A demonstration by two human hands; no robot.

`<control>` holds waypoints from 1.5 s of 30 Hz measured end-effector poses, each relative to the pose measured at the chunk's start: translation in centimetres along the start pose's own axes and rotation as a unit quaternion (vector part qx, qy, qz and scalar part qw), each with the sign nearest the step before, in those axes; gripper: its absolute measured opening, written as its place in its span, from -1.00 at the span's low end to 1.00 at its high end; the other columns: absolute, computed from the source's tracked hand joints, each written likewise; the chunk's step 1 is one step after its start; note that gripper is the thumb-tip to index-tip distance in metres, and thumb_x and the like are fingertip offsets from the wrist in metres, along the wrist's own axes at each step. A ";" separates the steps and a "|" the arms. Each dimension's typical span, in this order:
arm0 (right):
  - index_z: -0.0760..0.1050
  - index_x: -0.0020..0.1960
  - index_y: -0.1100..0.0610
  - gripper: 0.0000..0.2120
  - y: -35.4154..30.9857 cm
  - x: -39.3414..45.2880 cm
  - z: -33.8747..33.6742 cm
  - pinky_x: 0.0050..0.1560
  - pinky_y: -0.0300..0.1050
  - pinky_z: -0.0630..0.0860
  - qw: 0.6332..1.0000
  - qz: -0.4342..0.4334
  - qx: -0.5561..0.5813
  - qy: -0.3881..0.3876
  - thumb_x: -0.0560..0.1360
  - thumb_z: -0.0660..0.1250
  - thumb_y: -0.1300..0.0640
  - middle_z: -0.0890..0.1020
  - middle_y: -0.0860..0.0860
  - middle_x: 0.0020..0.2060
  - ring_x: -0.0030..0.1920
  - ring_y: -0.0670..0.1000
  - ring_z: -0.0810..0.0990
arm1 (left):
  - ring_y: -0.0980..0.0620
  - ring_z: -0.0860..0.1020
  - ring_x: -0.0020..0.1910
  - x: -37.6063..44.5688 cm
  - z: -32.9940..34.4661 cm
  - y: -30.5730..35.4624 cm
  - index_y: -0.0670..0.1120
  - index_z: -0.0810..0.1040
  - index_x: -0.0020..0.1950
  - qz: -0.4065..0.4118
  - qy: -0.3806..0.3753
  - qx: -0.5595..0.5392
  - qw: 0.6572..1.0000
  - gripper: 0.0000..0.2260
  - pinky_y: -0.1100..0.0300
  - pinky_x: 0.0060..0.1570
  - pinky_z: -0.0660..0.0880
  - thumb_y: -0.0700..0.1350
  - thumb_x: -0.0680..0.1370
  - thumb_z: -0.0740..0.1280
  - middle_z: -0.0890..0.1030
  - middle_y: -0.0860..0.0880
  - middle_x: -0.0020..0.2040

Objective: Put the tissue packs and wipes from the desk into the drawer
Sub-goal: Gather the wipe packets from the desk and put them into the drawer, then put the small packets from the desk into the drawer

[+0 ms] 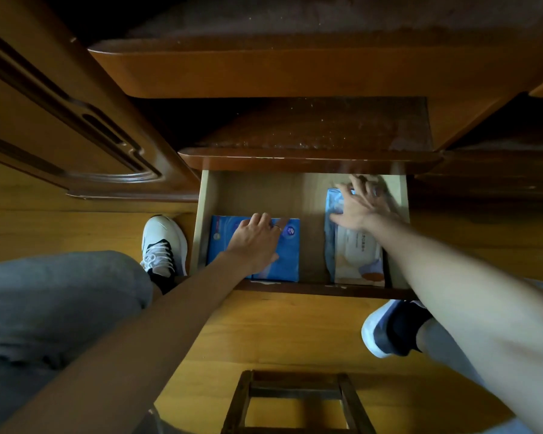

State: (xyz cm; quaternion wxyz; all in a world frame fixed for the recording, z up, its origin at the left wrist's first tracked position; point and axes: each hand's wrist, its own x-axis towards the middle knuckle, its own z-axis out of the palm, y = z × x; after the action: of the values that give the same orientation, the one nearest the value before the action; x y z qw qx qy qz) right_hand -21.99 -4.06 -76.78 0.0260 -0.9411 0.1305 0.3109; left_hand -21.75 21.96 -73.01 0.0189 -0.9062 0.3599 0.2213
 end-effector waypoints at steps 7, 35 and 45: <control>0.04 0.62 0.04 -0.22 -0.3 -1.4 2.0 0.45 0.23 0.33 1.000 0.015 0.008 -0.022 0.57 0.32 -0.21 0.18 0.18 0.58 0.54 0.25 0.26 | -0.10 0.36 0.28 0.3 -0.7 -0.1 -0.05 0.20 0.53 -0.033 -0.034 -0.012 0.999 -0.25 0.02 0.13 0.50 0.10 0.46 0.49 0.29 -0.11 0.37; 0.56 -0.05 -0.24 -0.82 7.8 -27.1 -25.8 -0.23 -0.23 0.55 0.861 -0.082 0.251 0.435 0.56 0.18 -0.10 0.69 -0.33 -0.27 -0.29 -0.29 0.65 | 0.04 0.58 -0.27 -8.9 -38.9 15.1 0.09 0.62 -0.16 0.082 0.475 -0.228 0.846 -0.79 0.16 -0.28 0.48 0.11 0.48 0.23 0.61 0.10 -0.32; 0.56 0.21 -0.18 -0.75 15.1 -31.1 -40.0 0.10 -0.03 0.57 0.834 -0.004 0.235 0.499 0.54 0.31 -0.08 0.68 -0.23 0.07 0.16 -0.04 0.64 | -0.10 0.58 0.14 -2.9 -51.7 15.4 0.08 0.61 0.15 0.024 0.427 -0.135 0.894 -0.75 0.08 0.05 0.49 0.00 0.52 0.25 0.60 -0.04 0.16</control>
State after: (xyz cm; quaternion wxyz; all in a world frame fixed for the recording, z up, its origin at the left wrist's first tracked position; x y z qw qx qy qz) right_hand -26.83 -16.69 -25.66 0.1787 -0.9344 0.1913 -0.2414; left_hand -13.77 2.48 -23.28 -0.2647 -0.8984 0.3214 -0.1398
